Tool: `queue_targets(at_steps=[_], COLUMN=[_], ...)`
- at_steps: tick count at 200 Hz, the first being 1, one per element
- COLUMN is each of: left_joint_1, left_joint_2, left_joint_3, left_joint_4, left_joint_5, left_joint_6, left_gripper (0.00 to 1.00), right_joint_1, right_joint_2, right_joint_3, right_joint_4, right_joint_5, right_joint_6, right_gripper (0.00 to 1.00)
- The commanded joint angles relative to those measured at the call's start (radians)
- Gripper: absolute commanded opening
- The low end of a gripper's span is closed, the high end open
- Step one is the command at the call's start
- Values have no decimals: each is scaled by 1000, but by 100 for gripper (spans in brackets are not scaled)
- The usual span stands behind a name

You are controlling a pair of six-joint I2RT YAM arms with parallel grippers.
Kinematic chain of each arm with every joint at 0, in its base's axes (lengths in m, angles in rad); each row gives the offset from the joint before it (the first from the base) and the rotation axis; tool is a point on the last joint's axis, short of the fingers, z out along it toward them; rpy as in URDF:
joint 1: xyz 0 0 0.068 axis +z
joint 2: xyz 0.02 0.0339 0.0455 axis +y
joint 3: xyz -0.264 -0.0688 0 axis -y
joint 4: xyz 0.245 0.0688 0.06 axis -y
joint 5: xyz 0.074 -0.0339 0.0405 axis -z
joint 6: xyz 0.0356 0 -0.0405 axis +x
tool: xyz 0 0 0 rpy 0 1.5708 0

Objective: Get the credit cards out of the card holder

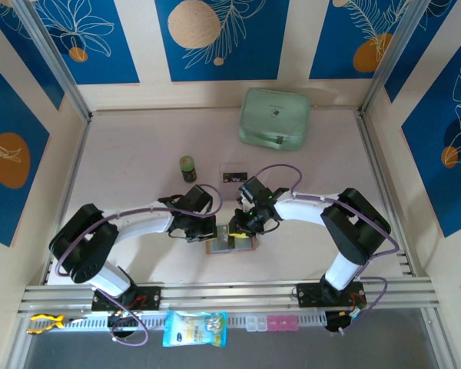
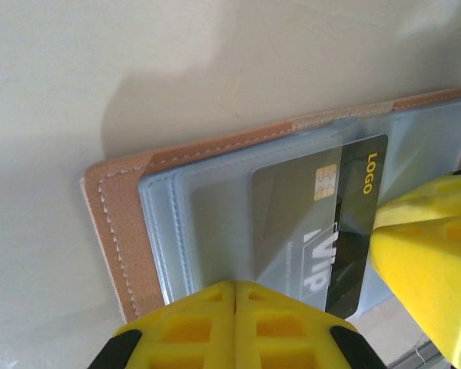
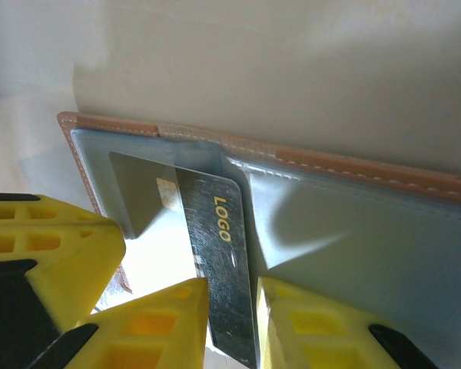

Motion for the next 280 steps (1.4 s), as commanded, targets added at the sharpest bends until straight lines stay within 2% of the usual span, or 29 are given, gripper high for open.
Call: queue_targets(at_steps=[1,51,124,251,280], left_joint_1=[-9,-33,-35,-35,-35], left_joint_2=[-26,-1,27,39,39], left_joint_3=[26,11,-6,5,3], left_joint_4=[-35,-2,-14,-21,-20], left_joint_5=[16,33,1,-3,-3], left_joint_6=[10,-9,-6,1,0], left_gripper=[6,6,3,3,3], right_joint_1=[-2,-3,-4,-5,-4], right_joint_2=[9,1,-21,-63,-68], right_joint_3=[-19,-31,-72,-118,-131], right_joint_4=[17,34,99,170,203], right_joint_5=[-32,-35,-51,-77,-93], right_joint_6=[0,1,-28,-33,-31], right_gripper=[23,21,20,11,12])
